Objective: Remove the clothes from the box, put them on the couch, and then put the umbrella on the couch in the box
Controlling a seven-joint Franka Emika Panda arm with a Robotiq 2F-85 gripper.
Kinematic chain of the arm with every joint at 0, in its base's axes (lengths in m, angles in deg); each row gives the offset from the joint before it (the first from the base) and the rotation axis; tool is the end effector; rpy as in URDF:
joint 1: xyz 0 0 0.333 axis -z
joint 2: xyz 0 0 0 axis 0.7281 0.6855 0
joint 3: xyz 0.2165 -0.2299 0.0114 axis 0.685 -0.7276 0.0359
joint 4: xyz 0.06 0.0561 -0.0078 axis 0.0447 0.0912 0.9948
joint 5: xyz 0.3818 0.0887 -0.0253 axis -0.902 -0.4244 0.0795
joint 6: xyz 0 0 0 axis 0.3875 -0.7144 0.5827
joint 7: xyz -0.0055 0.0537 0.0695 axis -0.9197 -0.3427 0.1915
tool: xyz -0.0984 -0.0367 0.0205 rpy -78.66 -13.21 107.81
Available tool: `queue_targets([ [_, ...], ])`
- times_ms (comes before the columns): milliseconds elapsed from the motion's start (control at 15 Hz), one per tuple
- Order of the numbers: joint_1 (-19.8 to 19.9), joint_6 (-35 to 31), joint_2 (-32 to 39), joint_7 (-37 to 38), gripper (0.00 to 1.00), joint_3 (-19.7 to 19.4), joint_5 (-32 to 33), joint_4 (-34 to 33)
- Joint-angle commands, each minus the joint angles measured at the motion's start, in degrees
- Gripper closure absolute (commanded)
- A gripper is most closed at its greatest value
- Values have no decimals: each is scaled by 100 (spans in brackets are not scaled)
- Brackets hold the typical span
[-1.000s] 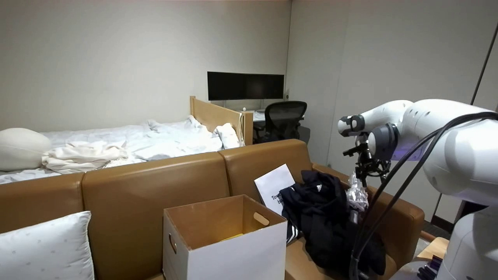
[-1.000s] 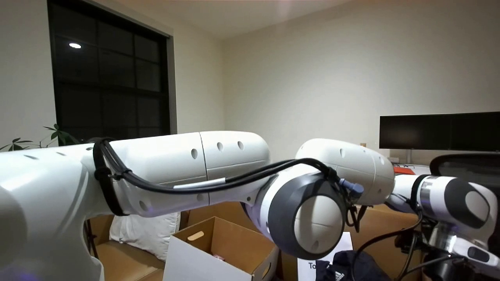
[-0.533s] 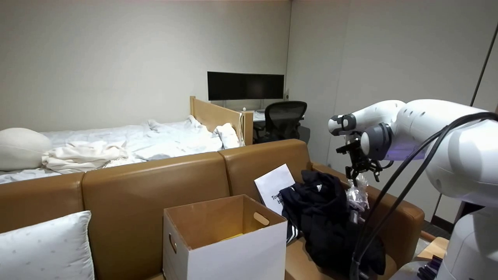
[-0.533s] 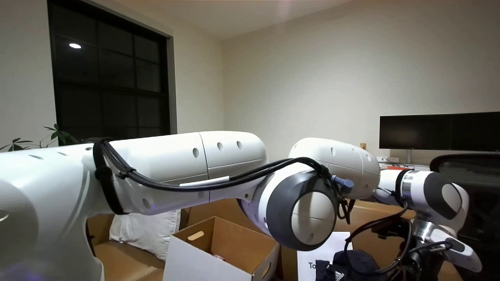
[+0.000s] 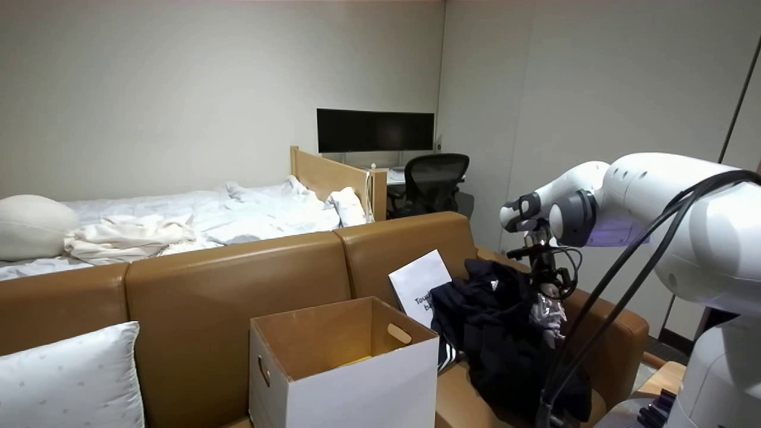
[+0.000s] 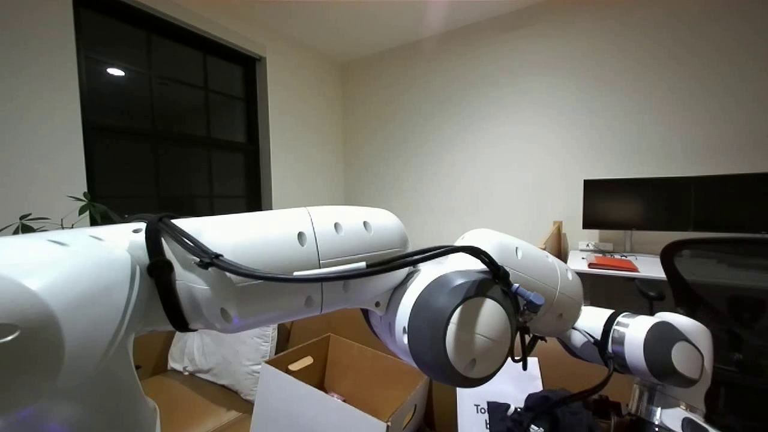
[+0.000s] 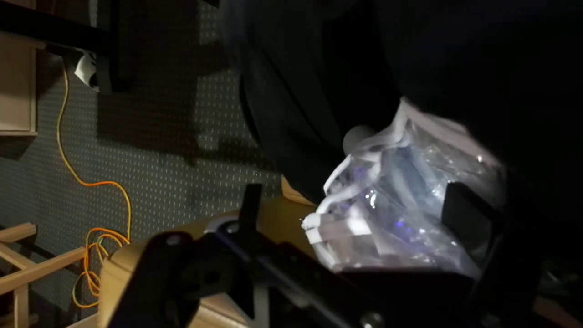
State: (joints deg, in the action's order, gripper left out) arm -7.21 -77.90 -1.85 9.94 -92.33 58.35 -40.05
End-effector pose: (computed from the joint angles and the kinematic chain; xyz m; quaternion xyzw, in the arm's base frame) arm 0.5207 -0.4929 0.0293 0.6641 -0.6908 -0.2702 0.0931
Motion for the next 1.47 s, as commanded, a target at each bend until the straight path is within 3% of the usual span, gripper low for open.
queue_targets([
  [0,77,-1120,1,519,0,60,-439,705],
  [200,49,-2091,-6,370,0,140,-751,954],
  [467,-124,-3290,-360,108,0,149,-565,1562],
  [1333,-809,-5385,-1731,-228,0,-220,399,3779],
  [1400,-842,-5564,-1767,-258,25,-252,494,3835],
])
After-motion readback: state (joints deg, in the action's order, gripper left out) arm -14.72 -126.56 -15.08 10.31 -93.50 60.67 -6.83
